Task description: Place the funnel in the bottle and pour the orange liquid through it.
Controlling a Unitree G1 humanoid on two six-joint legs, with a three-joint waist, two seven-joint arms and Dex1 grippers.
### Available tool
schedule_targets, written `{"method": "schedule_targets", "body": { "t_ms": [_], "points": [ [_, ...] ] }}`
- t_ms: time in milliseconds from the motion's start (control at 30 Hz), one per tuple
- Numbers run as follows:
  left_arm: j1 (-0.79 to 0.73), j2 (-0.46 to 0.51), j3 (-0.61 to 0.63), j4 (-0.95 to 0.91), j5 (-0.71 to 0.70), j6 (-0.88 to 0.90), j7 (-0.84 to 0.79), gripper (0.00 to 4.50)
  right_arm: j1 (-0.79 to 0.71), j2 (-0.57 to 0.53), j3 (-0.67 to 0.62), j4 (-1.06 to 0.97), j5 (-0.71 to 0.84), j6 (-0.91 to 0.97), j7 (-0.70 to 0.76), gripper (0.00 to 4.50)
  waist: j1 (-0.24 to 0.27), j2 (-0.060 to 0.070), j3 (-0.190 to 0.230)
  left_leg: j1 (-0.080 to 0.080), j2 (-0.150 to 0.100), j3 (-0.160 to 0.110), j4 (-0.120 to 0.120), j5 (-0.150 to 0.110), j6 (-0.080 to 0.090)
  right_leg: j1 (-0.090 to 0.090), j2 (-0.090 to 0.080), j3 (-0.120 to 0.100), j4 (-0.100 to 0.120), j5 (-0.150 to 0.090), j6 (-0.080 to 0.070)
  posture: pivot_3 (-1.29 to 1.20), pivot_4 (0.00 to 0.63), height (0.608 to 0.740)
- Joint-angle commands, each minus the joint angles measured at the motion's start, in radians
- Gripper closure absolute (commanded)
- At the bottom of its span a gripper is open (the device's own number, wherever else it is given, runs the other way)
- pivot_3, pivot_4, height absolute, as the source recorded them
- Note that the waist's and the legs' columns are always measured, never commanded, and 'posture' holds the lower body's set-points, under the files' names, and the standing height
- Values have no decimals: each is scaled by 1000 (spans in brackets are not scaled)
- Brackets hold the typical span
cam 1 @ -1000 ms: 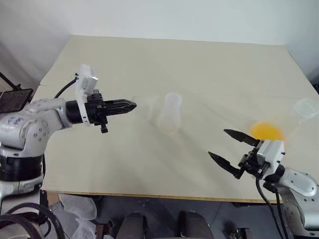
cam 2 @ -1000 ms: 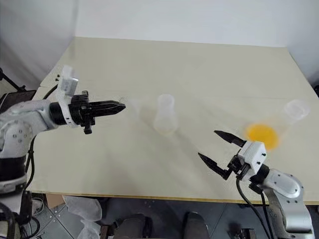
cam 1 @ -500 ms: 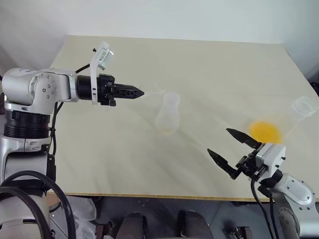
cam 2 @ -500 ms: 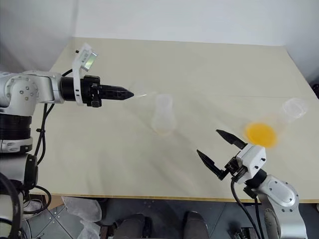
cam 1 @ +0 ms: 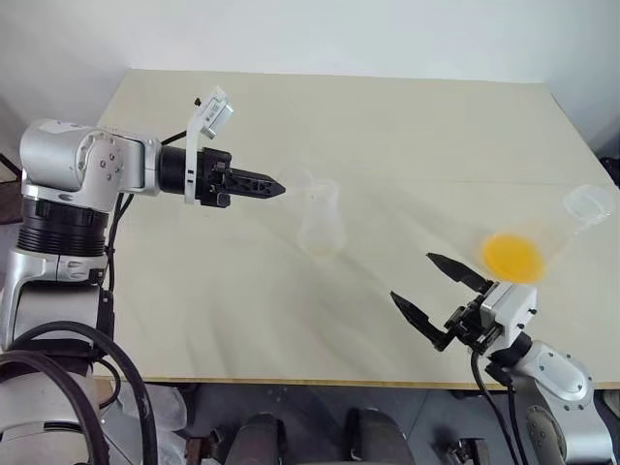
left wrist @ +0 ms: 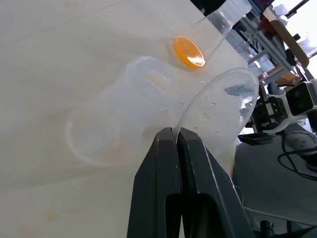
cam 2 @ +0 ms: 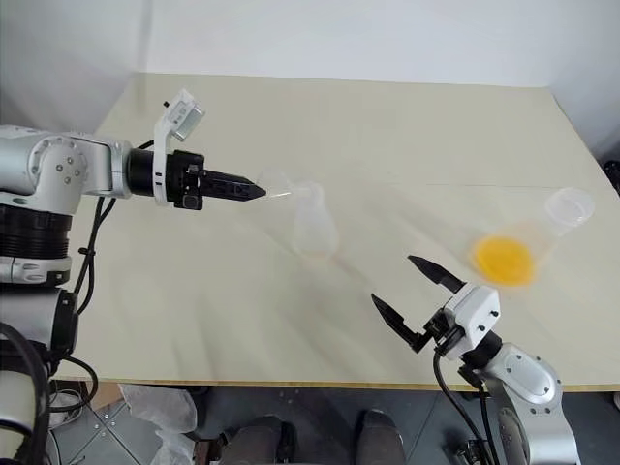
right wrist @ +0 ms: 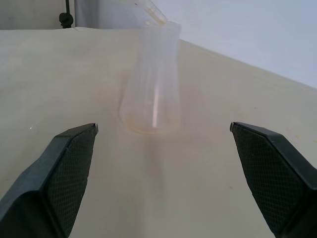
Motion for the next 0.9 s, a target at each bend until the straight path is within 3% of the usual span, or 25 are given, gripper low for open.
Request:
{"method": "schedule_targets", "body": {
  "t_ms": [33, 467, 900],
  "points": [
    [-56, 8, 0, 33, 33, -41, -40, 4476, -8, 8, -12, -36, 4, -38, -14, 0, 0, 0, 0, 0, 0, 0, 0, 0, 0, -1, 0, 0, 0, 0, 0, 0, 150, 740],
    [-121, 12, -141, 87, 109, -34, -207, 4476, -70, 20, -33, -21, 21, -65, -59, 0, -1, 0, 0, -1, 0, 2, 0, 0, 0, -3, 0, 1, 2, 0, 0, 0, 150, 740],
    [-223, -123, -147, 244, 208, -66, -178, 4476, -71, 35, -9, -23, 2, -67, -75, 0, -2, 0, 0, -2, 0, 3, 0, 0, 0, -4, 0, 1, 2, 0, 0, 0, 150, 740]
  ]
}}
